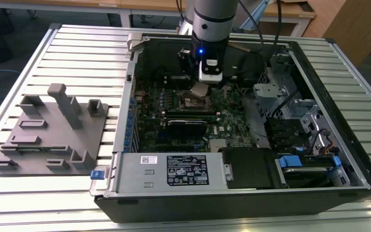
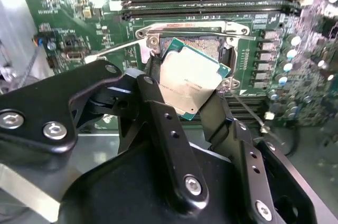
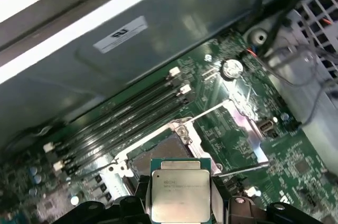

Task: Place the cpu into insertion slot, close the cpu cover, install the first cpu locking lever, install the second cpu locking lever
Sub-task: 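Place the cpu into insertion slot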

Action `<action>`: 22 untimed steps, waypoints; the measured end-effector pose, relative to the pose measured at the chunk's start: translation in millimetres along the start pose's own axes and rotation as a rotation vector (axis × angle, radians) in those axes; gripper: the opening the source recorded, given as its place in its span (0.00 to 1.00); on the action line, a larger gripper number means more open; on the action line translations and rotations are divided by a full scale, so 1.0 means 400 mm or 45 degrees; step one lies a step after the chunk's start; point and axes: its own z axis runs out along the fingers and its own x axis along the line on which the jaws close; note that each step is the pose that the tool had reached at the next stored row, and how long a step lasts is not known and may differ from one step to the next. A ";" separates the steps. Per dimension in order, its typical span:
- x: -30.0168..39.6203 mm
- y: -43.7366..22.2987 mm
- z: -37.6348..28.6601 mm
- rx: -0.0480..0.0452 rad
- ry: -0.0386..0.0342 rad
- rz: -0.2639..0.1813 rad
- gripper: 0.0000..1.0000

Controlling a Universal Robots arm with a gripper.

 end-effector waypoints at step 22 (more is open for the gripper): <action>0.000 0.000 0.004 -0.005 -0.0248 0.303 0.54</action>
